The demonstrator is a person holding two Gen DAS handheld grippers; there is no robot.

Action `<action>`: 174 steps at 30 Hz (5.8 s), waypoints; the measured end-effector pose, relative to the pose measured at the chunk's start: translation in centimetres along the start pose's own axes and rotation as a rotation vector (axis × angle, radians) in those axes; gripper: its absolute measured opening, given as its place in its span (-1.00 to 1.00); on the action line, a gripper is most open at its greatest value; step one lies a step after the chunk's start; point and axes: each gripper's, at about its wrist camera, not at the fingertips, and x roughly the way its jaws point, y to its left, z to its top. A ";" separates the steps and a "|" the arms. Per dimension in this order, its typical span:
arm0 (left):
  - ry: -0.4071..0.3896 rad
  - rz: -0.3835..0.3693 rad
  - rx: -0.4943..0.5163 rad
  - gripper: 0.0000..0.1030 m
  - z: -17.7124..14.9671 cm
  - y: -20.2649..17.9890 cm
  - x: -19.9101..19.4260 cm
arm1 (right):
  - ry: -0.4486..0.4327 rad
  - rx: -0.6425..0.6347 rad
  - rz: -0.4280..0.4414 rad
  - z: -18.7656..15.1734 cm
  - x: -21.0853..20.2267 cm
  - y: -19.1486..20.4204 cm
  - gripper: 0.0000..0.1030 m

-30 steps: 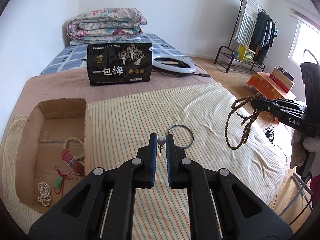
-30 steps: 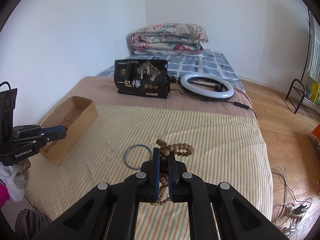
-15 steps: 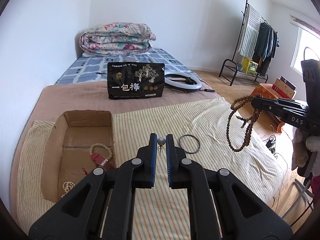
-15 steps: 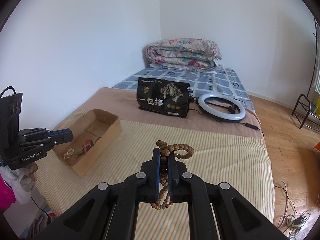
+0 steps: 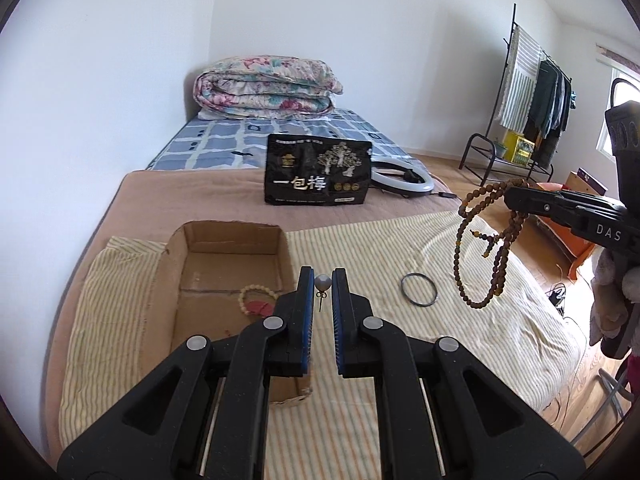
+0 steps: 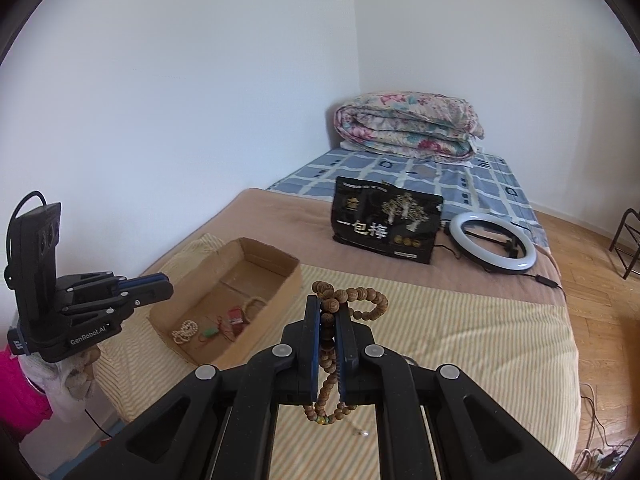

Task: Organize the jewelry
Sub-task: 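Carry the pearl earring in left tool while right tool lifts the prayer beads into the box, then open right tool dropping the prayer beads in the box while left tool releases the earring, then withdraw both tools from the box toward the dark bangle and second earring, then close left tool on the second pearl earring while right tool grasps the dark blue bangle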

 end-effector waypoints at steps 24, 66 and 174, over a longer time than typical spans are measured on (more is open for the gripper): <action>0.040 0.107 -0.086 -0.87 -1.5 9.0 2.0 | 0.046 -0.039 0.137 3.9 11.4 7.2 -0.93; 0.159 0.128 -0.118 -0.44 -3.0 10.6 8.3 | 0.174 0.012 0.199 2.7 23.6 8.6 -0.18; 0.343 -0.233 0.210 -0.23 -9.4 -17.0 16.6 | 0.188 0.194 -0.179 -11.1 9.2 -15.3 0.99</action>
